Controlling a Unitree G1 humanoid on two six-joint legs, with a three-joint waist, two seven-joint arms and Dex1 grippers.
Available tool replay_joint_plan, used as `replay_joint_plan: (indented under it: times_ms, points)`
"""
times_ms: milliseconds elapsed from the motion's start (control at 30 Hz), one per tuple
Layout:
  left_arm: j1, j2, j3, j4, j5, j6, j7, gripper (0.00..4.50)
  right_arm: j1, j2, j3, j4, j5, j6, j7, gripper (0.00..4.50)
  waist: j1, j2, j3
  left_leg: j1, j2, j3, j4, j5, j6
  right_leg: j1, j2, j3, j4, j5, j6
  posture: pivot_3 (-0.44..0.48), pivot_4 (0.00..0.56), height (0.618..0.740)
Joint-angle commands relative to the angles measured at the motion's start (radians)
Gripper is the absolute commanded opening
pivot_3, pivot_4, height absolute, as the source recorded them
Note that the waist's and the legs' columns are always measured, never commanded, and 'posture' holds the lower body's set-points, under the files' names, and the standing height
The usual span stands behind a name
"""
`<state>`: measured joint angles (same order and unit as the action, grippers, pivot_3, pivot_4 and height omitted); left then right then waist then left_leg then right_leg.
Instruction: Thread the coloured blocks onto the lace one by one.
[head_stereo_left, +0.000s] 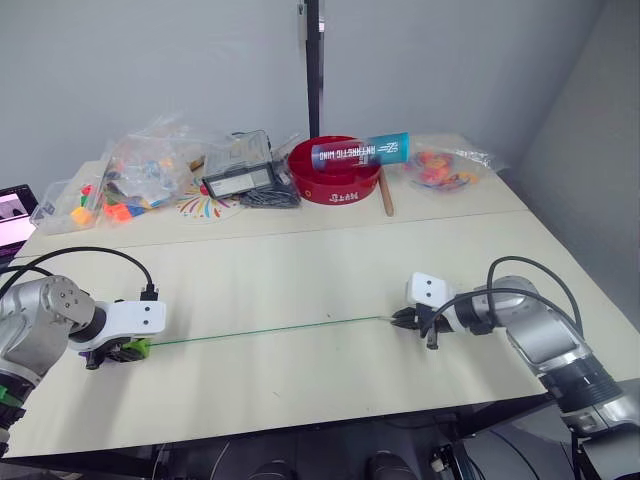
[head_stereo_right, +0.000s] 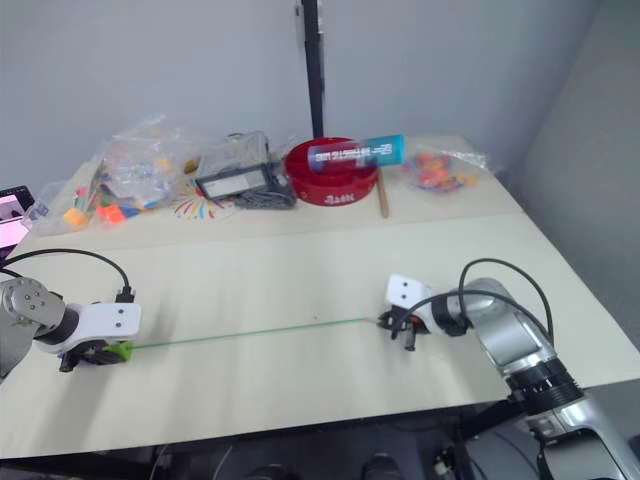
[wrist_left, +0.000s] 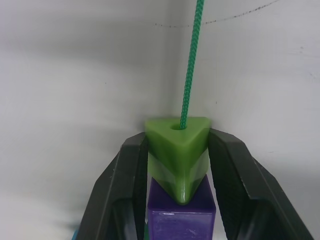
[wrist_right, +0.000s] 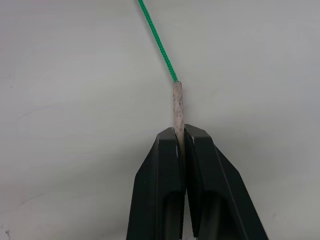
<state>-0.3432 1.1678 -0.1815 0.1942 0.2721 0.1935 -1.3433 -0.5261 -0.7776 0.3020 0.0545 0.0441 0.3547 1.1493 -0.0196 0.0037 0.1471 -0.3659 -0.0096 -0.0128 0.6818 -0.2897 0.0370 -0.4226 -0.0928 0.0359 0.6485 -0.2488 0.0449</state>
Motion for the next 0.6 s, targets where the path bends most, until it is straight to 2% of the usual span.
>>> replay_joint_plan:
  times_ms: [33, 267, 600]
  points:
    - [0.019, -0.026, -0.055, 0.057, 0.035, -0.016, 0.018, 1.26, 0.022, -0.033, -0.016, -0.018, -0.013, 0.015, 0.009, 0.0, 0.003, 0.0, 0.0, 0.0, 0.0, 0.0, 0.0, 0.0, 0.0, 0.0, 0.0, 0.0, 0.0, 0.0, 0.0, 0.0, 0.15, 0.74]
    - [-0.036, -0.039, -0.063, 0.121, 0.048, -0.06, 0.036, 1.26, 0.042, -0.068, -0.041, -0.045, 0.001, 0.037, 0.014, 0.0, 0.012, 0.002, -0.001, 0.001, -0.001, 0.0, 0.0, 0.0, 0.0, 0.002, 0.0, 0.0, 0.0, 0.0, 0.0, 0.0, 0.15, 0.74]
    - [-0.072, -0.074, -0.068, 0.096, 0.047, -0.048, 0.034, 1.26, 0.024, -0.064, -0.053, -0.056, 0.02, 0.063, 0.003, 0.0, 0.022, 0.003, -0.002, 0.001, -0.001, 0.001, 0.0, 0.0, 0.0, 0.002, 0.0, 0.0, 0.0, 0.0, 0.0, 0.0, 0.15, 0.74]
